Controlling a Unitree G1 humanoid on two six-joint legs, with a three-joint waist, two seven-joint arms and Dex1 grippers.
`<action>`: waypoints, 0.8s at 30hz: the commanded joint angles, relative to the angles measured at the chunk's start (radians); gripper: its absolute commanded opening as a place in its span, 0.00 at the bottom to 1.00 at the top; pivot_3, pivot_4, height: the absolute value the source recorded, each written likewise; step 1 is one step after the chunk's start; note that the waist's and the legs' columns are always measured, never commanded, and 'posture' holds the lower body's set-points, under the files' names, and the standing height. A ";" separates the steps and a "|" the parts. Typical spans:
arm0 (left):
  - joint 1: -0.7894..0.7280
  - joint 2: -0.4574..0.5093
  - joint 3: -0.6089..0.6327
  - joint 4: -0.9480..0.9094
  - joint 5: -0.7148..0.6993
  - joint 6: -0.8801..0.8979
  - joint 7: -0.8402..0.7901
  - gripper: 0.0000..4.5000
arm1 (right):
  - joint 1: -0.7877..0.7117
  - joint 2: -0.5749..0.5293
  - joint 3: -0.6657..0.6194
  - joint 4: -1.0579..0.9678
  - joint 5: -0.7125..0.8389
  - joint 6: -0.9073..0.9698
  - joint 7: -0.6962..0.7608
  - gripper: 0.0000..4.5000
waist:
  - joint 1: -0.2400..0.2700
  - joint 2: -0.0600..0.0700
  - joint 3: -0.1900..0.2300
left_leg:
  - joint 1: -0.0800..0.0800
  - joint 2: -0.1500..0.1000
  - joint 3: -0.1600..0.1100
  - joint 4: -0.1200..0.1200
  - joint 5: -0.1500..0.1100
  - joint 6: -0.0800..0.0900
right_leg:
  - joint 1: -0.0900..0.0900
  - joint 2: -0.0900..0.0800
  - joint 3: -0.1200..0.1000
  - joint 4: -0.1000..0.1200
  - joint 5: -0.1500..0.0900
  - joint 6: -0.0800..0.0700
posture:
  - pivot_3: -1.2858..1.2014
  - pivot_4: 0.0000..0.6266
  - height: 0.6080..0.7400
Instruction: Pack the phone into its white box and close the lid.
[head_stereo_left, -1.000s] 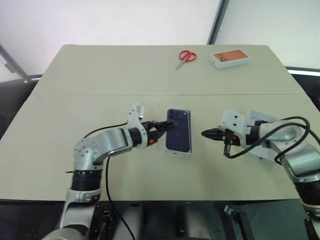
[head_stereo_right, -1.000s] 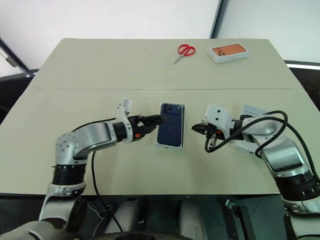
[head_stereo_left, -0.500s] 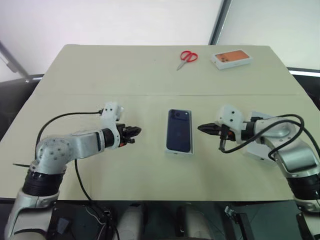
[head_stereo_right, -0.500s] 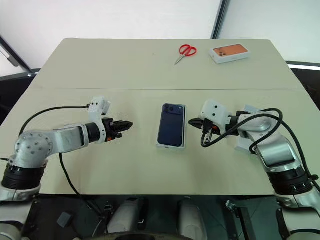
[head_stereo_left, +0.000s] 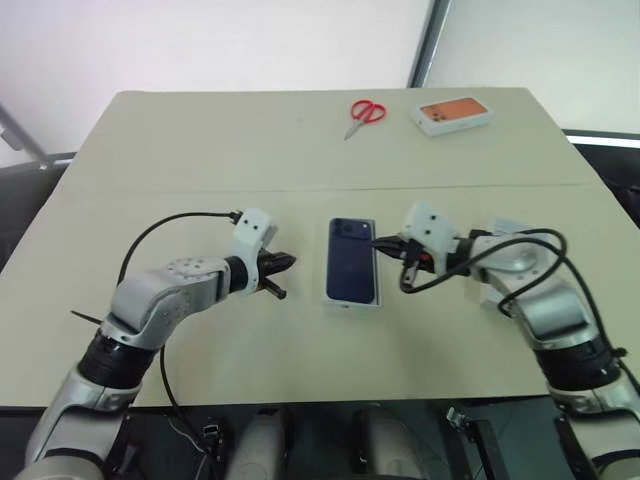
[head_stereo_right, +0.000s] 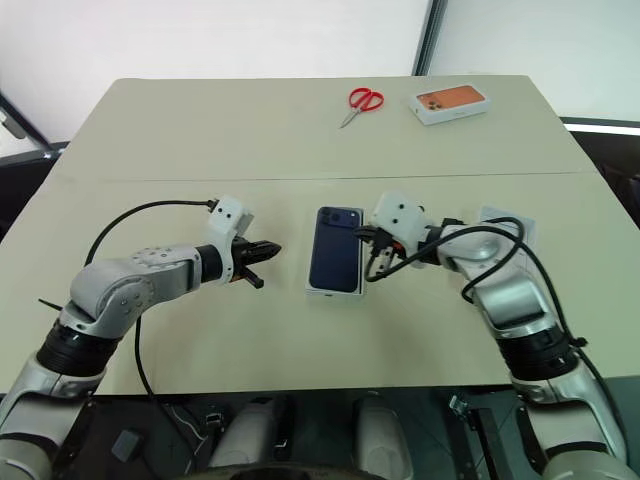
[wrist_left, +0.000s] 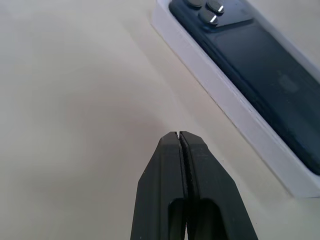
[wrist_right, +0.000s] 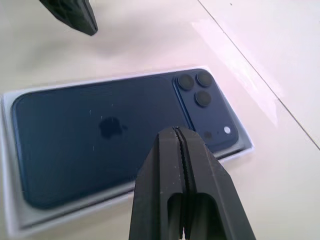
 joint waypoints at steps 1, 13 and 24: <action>0.051 0.029 0.019 -0.035 0.094 -0.116 -0.108 0.02 | -0.054 0.044 0.054 -0.074 -0.018 0.063 -0.031 0.00 | 0.002 0.000 0.000 | 0.000 0.000 0.000 0.000 0.000 0.000 | 0.000 0.000 0.000 0.000 0.000 0.000 | 0.52 0.24 0.68; 0.375 0.100 0.237 -0.091 0.094 -0.406 -0.513 0.02 | -0.200 0.192 0.247 -0.052 -0.122 0.316 -0.155 0.00 | 0.009 0.002 0.001 | -0.001 -0.001 -0.001 0.000 -0.002 0.003 | -0.001 -0.003 0.000 -0.001 0.000 0.000 | 0.52 0.24 0.68; 0.394 0.067 0.259 -0.107 0.133 -0.410 -0.527 0.02 | -0.195 0.154 0.261 -0.059 -0.138 0.355 -0.135 0.00 | 0.001 0.002 0.001 | -0.001 0.000 -0.001 0.000 -0.004 0.006 | -0.001 -0.001 -0.001 0.000 0.000 0.000 | 0.52 0.24 0.68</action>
